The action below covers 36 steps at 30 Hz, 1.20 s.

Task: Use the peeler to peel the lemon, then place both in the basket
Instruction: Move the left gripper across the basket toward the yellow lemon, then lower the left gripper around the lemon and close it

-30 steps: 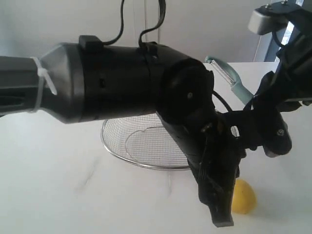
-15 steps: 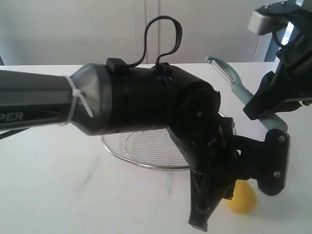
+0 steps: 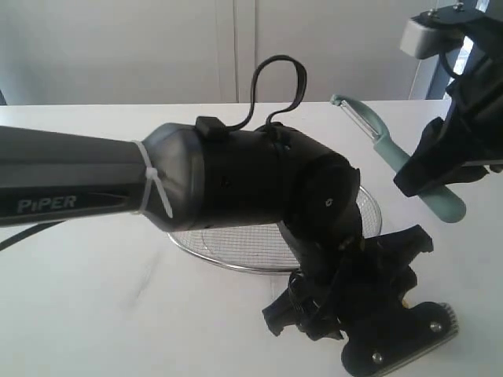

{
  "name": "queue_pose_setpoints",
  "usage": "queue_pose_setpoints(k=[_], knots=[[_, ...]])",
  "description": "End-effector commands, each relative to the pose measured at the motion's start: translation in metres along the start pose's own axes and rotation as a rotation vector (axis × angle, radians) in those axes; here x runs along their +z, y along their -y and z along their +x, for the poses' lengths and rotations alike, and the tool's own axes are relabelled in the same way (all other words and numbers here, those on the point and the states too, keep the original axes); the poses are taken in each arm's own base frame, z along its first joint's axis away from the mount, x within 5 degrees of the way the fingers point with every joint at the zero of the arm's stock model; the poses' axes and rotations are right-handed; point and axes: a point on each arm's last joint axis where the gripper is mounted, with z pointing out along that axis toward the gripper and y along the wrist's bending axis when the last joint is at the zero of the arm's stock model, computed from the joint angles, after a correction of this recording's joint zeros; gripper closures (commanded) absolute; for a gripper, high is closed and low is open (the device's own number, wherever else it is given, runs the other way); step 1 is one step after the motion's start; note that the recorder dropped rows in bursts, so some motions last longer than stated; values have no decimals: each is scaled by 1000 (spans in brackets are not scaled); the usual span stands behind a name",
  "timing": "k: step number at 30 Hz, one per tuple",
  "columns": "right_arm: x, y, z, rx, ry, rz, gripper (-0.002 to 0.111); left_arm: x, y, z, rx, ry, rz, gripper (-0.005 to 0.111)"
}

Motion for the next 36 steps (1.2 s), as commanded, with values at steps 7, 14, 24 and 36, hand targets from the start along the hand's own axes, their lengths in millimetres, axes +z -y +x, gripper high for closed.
queue_pose_setpoints(k=[7,14,24,36], knots=[[-2,0,1,2,5,-2,108,10,-1,0,98,-8,-10,34],[-2,0,1,2,5,-2,108,11,-7,2,157,-32,-78,34],[-2,0,-1,122,25,-4,108,16,-8,3,156,-37,-88,34],[-24,8,-2,224,7,169,108,37,-13,8,149,-72,-170,34]])
